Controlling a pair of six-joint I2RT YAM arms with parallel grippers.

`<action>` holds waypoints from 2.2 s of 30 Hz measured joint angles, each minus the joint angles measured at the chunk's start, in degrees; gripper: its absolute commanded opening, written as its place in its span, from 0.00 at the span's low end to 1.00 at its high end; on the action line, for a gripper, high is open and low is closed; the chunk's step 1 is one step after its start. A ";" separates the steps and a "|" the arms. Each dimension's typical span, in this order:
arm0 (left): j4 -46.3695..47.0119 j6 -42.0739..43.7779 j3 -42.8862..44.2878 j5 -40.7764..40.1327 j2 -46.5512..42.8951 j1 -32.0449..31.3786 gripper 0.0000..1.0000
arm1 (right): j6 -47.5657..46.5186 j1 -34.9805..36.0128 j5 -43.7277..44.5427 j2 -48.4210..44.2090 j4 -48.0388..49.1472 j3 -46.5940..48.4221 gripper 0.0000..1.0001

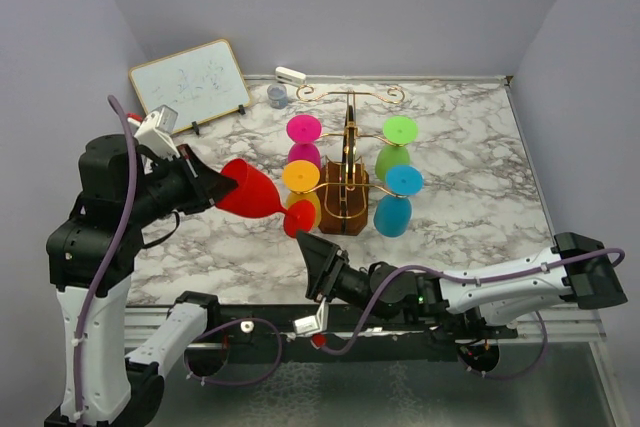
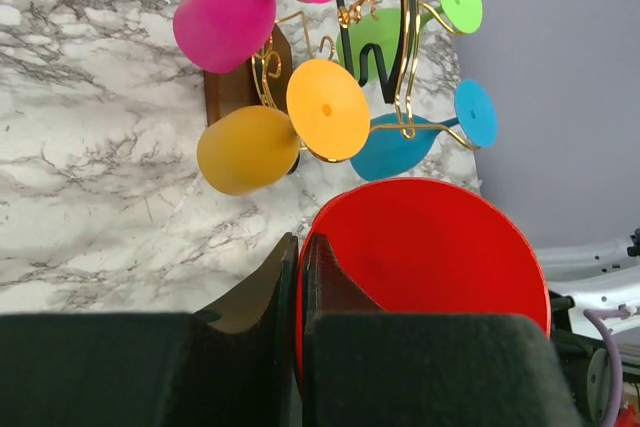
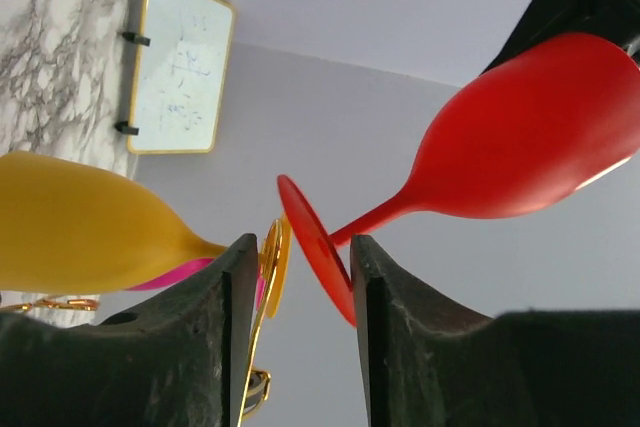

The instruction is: Take the wine glass off the wine glass rack

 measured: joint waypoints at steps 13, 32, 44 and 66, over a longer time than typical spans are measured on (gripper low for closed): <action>11.56 -3.61 14.93 -21.99 2.05 -0.09 0.00 | 5.55 0.79 6.05 -1.97 0.44 -1.18 0.45; 23.06 6.25 15.78 -33.53 37.09 13.14 0.00 | 16.33 0.66 14.25 3.82 -2.91 25.73 0.46; 26.80 9.77 -7.82 -31.41 36.30 22.08 0.00 | 50.49 -18.08 17.66 18.21 -29.51 71.25 0.56; 42.66 15.43 -22.08 -46.45 33.16 13.22 0.13 | 103.69 -32.44 7.17 5.88 -70.69 62.47 0.56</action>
